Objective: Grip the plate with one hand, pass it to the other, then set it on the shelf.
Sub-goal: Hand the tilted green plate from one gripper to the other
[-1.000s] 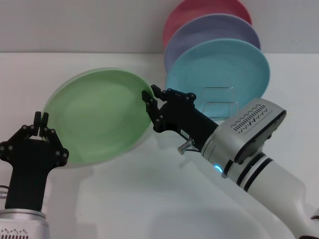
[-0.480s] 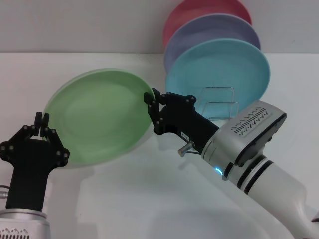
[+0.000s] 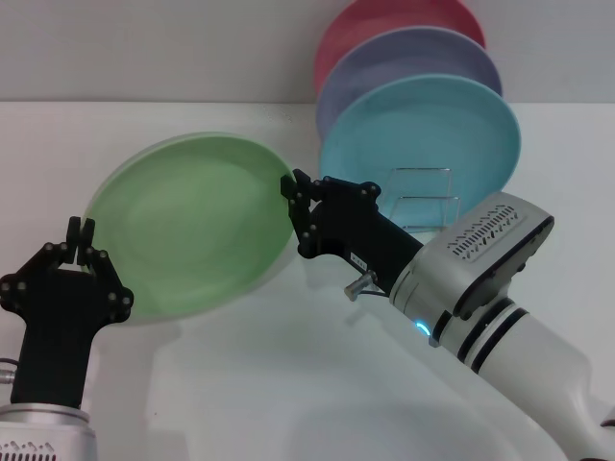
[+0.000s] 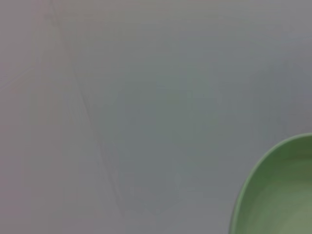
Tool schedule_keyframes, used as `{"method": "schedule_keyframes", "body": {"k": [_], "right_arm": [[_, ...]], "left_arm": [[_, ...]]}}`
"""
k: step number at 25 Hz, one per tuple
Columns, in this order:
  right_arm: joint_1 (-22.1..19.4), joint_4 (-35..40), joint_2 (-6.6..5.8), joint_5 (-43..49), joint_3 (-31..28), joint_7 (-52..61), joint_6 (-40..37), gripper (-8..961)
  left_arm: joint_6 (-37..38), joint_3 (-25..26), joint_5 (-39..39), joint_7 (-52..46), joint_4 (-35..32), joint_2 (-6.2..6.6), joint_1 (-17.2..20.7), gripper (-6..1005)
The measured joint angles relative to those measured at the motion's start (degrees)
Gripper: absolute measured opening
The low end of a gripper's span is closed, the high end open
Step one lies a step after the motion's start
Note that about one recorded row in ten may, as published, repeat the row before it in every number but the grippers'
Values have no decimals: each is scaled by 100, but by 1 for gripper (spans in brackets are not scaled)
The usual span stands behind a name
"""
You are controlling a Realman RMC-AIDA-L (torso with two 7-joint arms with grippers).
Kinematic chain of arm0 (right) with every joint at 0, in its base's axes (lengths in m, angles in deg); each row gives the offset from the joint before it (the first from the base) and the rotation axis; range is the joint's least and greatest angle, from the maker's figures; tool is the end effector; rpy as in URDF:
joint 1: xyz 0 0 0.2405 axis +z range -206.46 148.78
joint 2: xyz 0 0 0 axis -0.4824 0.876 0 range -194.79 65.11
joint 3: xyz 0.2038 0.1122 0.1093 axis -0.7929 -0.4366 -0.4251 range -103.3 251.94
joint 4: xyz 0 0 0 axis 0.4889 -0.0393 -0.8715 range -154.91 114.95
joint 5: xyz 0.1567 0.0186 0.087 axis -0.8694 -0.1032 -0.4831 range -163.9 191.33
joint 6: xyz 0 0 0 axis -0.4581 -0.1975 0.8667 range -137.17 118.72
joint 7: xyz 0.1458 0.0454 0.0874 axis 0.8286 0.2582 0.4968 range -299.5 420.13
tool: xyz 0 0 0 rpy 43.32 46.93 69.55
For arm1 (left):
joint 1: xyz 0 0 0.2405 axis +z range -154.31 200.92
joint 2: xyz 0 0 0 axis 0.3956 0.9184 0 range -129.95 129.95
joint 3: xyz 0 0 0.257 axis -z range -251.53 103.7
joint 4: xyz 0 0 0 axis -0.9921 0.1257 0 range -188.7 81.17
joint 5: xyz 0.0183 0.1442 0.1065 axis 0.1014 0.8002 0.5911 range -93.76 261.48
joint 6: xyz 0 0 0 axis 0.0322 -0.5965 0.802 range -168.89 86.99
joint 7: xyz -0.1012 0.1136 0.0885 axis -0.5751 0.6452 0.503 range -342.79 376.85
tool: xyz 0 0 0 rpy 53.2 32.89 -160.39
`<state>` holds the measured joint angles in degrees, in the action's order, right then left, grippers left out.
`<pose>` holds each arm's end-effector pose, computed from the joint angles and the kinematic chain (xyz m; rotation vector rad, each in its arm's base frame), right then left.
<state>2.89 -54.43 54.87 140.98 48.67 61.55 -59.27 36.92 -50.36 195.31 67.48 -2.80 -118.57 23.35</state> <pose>0.1614 0.3322 -0.1260 -2.1552 0.4783 0.8728 -0.2424 0.2299 -0.0359 -1.4929 -0.2319 -0.4476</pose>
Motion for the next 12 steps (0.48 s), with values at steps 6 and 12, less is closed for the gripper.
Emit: {"method": "schedule_keyframes", "body": {"k": [6, 12], "right_arm": [[4, 7, 0, 0, -1, 0, 4, 86], [17, 10, 0, 0, 3, -6, 5, 42]], "left_arm": [[-13, 0, -2, 0, -16, 2, -27, 39], [-22, 1, 0, 0, -26, 9, -33, 39]]}}
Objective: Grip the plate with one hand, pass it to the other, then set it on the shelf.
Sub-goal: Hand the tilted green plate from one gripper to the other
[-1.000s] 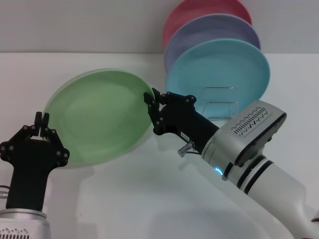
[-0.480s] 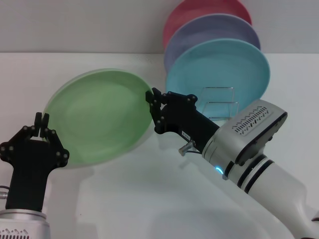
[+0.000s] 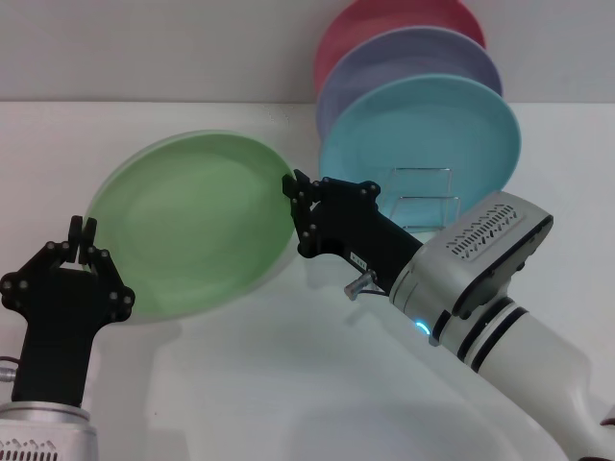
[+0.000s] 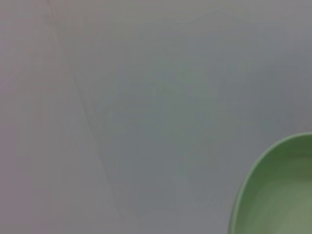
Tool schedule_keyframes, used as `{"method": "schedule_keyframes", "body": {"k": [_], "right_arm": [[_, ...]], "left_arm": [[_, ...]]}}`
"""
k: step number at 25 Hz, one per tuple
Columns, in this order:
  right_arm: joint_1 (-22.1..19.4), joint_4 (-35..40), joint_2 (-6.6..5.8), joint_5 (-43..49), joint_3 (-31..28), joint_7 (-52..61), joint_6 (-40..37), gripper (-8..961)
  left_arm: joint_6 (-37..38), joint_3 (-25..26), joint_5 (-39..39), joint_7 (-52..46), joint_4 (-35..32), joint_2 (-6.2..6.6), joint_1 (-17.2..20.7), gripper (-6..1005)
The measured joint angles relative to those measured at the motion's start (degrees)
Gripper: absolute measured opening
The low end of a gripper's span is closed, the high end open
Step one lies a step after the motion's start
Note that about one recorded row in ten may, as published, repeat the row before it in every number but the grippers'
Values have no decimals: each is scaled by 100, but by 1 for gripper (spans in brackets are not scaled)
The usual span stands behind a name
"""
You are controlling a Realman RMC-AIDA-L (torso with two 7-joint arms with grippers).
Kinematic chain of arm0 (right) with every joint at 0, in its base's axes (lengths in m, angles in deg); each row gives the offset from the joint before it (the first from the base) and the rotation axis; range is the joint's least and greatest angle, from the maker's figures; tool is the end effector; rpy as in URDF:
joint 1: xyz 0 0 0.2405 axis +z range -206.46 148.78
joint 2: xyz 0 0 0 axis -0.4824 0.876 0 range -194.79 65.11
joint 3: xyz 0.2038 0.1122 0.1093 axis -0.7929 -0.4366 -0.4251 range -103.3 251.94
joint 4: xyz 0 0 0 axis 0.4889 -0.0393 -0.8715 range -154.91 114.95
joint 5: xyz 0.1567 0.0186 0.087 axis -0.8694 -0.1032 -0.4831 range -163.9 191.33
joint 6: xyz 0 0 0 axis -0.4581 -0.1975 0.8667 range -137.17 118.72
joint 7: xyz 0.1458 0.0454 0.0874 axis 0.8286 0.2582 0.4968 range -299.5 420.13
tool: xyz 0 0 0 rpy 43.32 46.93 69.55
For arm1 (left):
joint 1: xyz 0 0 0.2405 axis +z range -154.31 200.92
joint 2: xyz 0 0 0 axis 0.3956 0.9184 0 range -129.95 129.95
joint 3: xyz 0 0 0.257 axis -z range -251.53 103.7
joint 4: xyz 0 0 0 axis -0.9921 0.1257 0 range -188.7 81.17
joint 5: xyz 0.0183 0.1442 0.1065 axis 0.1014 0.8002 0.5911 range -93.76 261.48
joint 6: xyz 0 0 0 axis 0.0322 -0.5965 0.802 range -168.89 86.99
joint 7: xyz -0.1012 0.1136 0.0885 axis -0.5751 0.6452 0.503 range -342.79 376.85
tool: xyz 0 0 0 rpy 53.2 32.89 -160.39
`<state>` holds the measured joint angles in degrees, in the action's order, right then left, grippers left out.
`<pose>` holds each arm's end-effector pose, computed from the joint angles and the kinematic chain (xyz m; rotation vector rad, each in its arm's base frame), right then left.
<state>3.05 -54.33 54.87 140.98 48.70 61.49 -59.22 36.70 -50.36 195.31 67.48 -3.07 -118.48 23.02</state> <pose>0.1611 0.3326 -0.1262 -2.1572 0.4742 0.8706 -0.2427 0.2312 -0.0363 -1.4991 -0.2258 -0.4451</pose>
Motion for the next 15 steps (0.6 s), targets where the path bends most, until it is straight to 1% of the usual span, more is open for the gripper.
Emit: {"method": "schedule_keyframes", "body": {"k": [1, 15], "right_arm": [[1, 0, 0, 0, -2, -8, 0, 28], [1, -4, 0, -18, -4, -131, -24, 18]], "left_arm": [[0, 0, 0, 0, 0, 1, -2, 39], [-14, 48, -14, -49, -77, 18, -72, 40]]}}
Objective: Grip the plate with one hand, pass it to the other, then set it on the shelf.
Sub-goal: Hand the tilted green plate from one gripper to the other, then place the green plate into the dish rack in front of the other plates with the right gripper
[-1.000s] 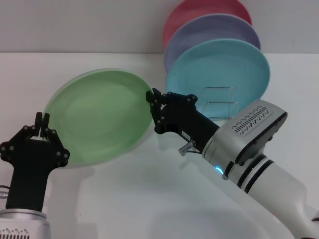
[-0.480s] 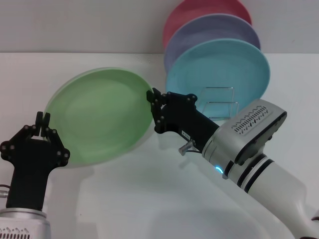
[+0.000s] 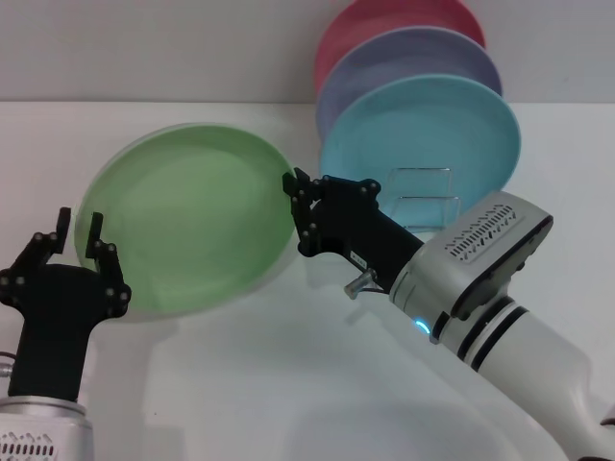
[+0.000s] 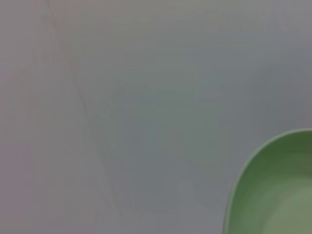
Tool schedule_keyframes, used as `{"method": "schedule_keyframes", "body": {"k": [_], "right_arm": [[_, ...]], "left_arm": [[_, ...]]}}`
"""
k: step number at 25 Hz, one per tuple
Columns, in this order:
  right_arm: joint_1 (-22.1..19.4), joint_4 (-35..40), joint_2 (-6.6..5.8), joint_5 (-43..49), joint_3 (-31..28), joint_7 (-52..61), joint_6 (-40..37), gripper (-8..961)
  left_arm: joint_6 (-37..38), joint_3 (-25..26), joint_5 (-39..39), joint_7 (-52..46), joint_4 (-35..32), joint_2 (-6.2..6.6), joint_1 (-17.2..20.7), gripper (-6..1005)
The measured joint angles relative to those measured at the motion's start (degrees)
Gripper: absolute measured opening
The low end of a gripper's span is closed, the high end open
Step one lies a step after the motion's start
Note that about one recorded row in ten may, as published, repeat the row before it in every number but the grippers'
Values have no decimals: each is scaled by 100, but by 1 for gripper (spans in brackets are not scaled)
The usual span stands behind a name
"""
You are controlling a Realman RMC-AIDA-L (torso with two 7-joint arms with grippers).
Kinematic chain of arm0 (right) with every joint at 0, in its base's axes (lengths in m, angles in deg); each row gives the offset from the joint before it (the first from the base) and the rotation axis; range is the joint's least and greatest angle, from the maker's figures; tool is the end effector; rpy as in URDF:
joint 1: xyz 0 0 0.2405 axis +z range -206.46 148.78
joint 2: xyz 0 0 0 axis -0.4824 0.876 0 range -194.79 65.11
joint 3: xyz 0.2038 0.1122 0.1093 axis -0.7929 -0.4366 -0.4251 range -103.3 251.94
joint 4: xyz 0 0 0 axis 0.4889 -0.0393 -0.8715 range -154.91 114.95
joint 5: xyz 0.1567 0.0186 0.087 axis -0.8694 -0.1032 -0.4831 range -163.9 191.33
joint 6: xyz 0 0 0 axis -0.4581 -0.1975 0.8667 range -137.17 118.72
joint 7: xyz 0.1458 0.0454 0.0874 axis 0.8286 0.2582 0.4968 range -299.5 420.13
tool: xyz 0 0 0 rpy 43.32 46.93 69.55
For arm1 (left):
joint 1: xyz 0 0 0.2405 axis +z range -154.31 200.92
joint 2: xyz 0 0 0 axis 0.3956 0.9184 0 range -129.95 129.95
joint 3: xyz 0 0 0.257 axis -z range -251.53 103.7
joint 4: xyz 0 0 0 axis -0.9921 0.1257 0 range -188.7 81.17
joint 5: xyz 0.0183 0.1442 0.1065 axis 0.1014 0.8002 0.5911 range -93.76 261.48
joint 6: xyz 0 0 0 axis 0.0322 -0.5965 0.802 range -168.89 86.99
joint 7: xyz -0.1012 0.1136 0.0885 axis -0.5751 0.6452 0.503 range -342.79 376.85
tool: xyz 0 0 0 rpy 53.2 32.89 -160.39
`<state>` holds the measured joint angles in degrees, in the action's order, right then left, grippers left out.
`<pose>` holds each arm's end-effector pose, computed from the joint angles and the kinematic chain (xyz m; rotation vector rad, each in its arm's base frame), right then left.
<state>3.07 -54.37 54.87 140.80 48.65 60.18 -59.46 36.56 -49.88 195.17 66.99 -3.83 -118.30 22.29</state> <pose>0.1604 0.3331 -0.1253 -2.1534 0.4497 0.8638 -0.2450 0.2350 -0.0345 -1.4985 -0.2190 -0.4419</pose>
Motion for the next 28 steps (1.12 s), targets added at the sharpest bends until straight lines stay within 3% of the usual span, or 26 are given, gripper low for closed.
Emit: {"method": "schedule_keyframes", "body": {"k": [5, 12, 16, 19, 21, 28], "right_arm": [[-8, 31, 0, -9, 0, -3, -27, 18], [0, 78, 9, -18, -74, -4, -30, 17], [21, 125, 9, -20, -197, -29, -51, 17], [24, 121, 9, -14, -260, -116, -108, 18], [-18, 71, 8, 3, -251, -266, -420, 18], [-462, -19, -17, 237, -137, -363, -1554, 19]], "left_arm": [[62, 57, -16, -12, -8, 0, 22, 181], [361, 90, 7, -185, -10, 13, 79, 513], [972, 39, 128, -1253, -168, 50, 127, 680], [1632, 34, 464, -2526, -695, 64, 144, 680], [2295, 65, 684, -3797, -1607, 10, 26, 681], [2627, 243, 658, -5202, -2561, -12, -226, 685]]}}
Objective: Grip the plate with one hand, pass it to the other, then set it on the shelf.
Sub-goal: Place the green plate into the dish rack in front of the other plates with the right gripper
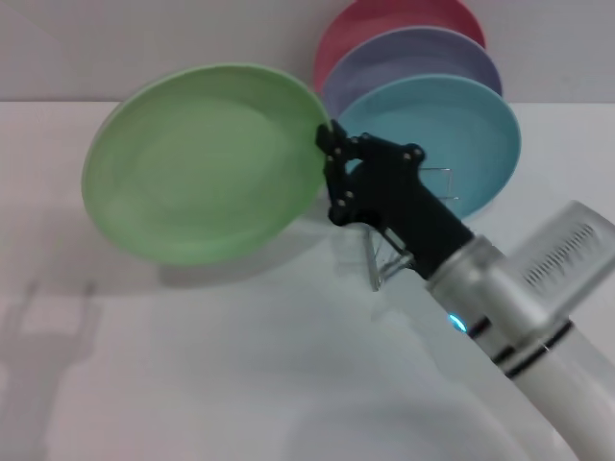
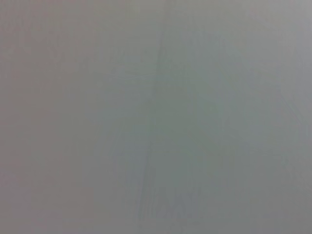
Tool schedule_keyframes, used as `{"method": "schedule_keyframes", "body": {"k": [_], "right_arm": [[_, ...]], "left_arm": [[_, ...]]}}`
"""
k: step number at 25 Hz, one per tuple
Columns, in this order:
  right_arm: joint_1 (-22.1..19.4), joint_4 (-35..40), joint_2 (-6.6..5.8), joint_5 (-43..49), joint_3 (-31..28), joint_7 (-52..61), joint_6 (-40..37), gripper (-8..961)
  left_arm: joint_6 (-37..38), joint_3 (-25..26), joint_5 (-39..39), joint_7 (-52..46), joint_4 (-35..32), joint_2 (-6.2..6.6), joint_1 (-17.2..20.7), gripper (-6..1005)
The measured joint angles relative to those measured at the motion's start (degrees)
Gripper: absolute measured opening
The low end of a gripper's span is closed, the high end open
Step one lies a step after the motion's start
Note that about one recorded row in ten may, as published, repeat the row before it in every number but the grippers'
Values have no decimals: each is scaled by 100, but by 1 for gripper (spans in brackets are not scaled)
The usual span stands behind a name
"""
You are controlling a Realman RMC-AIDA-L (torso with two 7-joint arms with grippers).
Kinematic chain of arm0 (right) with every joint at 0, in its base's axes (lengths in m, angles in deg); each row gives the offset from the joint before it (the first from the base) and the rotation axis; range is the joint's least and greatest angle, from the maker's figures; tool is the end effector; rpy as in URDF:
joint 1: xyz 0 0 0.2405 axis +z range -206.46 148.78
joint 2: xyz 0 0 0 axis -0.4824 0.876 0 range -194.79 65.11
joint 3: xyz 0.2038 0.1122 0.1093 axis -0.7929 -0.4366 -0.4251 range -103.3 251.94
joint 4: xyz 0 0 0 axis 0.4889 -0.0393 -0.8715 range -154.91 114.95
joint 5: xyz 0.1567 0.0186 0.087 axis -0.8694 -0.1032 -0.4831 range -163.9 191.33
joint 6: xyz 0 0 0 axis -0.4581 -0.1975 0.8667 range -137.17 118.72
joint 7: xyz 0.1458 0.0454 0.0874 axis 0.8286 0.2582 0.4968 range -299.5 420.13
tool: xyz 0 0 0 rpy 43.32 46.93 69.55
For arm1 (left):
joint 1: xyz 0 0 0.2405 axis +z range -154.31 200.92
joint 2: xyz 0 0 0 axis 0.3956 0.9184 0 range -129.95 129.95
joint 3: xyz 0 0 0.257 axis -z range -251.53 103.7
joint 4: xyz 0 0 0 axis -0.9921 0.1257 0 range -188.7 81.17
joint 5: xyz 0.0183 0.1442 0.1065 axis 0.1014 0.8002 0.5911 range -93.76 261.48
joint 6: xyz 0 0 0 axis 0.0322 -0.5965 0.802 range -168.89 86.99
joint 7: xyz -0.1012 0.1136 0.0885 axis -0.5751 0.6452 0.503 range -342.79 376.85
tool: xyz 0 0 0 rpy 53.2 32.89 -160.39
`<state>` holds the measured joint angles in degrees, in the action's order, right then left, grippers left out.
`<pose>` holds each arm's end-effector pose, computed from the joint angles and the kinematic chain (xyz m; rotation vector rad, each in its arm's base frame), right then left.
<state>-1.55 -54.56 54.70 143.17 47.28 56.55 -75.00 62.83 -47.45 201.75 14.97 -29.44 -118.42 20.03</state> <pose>0.1527 0.3191 -0.0872 -1.9721 0.2925 1.0520 -0.2732 0.2091 0.0309 -1.3239 -0.3291 -1.0681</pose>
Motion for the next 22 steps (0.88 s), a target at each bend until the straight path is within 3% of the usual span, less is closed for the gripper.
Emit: {"method": "schedule_keyframes", "body": {"k": [8, 13, 22], "right_arm": [[-1076, 13, -24, 148, -69, -571, -1707, 20], [-1310, 445, -28, 53, -112, -701, -2270, 20], [-1394, 1089, -28, -9, -368, -708, -2619, 21]], "left_arm": [[-35, 470, -1, -583, -447, 23, -191, 686], [-100, 586, 0, -1108, -712, 29, -371, 686], [-239, 588, 44, -1280, -937, 22, -621, 687]]}}
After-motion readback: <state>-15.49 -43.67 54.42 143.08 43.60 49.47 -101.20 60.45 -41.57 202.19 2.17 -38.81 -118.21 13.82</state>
